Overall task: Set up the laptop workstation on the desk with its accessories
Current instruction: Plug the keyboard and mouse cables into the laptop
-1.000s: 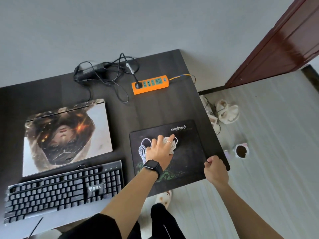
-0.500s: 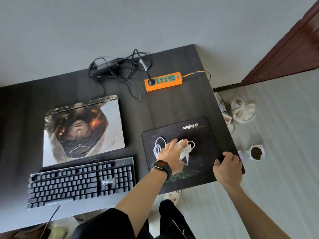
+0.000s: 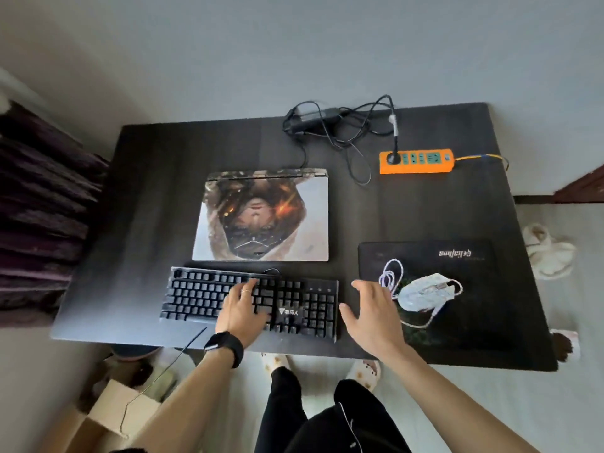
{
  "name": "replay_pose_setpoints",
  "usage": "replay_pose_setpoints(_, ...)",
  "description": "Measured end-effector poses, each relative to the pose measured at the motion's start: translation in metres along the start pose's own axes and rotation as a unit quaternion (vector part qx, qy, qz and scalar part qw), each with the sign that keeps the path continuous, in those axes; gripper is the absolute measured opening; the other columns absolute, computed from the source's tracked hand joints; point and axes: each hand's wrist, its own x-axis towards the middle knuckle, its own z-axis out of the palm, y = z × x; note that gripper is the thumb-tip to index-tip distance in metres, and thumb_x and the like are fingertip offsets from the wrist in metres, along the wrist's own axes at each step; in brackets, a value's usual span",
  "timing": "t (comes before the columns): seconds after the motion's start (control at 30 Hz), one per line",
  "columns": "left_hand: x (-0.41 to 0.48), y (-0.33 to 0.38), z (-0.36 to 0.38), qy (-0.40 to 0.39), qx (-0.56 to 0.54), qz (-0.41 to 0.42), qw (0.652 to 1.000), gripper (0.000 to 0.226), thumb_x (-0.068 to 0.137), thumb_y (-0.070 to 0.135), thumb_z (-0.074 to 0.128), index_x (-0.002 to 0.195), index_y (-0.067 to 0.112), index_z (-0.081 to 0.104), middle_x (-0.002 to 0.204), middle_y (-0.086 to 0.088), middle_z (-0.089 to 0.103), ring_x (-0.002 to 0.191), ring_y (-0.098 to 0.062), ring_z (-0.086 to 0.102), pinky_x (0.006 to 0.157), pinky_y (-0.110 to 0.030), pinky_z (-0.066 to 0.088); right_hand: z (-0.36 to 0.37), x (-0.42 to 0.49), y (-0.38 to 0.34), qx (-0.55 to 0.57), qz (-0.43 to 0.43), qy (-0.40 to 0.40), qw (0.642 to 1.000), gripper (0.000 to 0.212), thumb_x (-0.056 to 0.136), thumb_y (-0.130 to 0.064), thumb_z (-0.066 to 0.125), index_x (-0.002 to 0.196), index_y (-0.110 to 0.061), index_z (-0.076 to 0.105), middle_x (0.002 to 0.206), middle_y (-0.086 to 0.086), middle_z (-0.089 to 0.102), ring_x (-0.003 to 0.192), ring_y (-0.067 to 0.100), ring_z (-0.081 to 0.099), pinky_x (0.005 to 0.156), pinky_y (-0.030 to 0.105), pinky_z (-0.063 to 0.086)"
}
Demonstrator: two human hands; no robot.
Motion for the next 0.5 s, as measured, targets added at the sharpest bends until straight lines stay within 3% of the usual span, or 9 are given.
replay_pose_setpoints(0.13, -0.006, -0.089, -0.028, 0.031, 0.007, -0.127, 0.991, 0.043, 0.083, 0.026, 0.061, 0.124, 0.018, 0.050, 0.127, -0.008, 0.049, 0.119, -0.030, 0.048, 0.095, -0.043, 0.046, 0.024, 0.016, -0.058, -0.068, -0.053, -0.123, 0.989, 0.077, 0.086, -0.060, 0.060, 0.147, -0.017, 0.040, 0.144, 0.005, 0.047, 0.133, 0.029, 0.044, 0.103, 0.039, 0.047)
replay_pose_setpoints(0.2, -0.008, -0.128, -0.034, -0.006, 0.046, -0.150, 0.988, 0.036, 0.085, 0.034, 0.058, 0.117, 0.019, 0.052, 0.123, -0.008, 0.052, 0.118, -0.029, 0.049, 0.093, -0.043, 0.046, 0.036, 0.026, -0.087, -0.099, -0.070, -0.152, 0.981, 0.090, 0.083, -0.066, 0.061, 0.153, -0.018, 0.032, 0.154, 0.006, 0.037, 0.140, 0.029, 0.035, 0.111, 0.041, 0.040)
replay_pose_setpoints(0.33, -0.007, -0.191, -0.035, -0.095, 0.123, -0.122, 0.980, 0.041, 0.087, 0.046, 0.052, 0.122, 0.024, 0.052, 0.127, -0.004, 0.052, 0.124, -0.026, 0.047, 0.096, -0.042, 0.044, 0.073, 0.043, -0.153, -0.146, -0.104, -0.201, 0.963, 0.110, 0.076, -0.075, 0.063, 0.159, -0.020, 0.016, 0.166, 0.014, 0.012, 0.152, 0.034, 0.013, 0.122, 0.048, 0.023)
replay_pose_setpoints(0.5, -0.002, -0.241, -0.034, -0.092, 0.146, -0.034, 0.984, 0.034, 0.091, 0.043, 0.052, 0.120, 0.024, 0.054, 0.122, 0.000, 0.052, 0.123, -0.023, 0.048, 0.093, -0.038, 0.042, 0.128, 0.062, -0.232, -0.218, -0.176, -0.271, 0.921, 0.127, 0.070, -0.082, 0.063, 0.161, -0.025, -0.004, 0.166, 0.018, -0.019, 0.154, 0.037, -0.017, 0.125, 0.054, 0.002)
